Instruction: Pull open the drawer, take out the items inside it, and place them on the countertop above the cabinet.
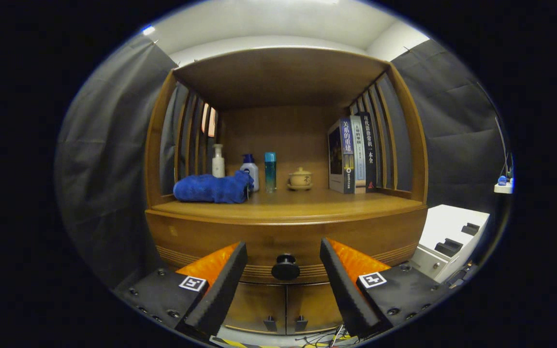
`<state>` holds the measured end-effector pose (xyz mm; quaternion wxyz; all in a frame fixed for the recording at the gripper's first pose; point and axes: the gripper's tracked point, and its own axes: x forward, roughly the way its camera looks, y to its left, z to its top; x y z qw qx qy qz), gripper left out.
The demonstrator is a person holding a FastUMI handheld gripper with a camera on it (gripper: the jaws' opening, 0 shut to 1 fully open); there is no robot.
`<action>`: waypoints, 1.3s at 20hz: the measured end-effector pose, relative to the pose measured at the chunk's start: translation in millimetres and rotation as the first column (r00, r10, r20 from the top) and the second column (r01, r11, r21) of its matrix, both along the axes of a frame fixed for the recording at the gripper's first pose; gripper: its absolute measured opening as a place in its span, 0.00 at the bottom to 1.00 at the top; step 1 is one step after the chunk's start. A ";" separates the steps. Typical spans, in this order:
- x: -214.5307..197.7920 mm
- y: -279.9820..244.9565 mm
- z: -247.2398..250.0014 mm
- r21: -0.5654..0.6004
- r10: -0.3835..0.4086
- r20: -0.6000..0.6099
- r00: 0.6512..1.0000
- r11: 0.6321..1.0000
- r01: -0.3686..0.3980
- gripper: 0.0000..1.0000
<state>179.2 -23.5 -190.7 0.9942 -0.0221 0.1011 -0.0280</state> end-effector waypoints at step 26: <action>45.9 -8.2 -55.9 -0.005 0.005 -0.040 0.999 1.000 -0.005 0.44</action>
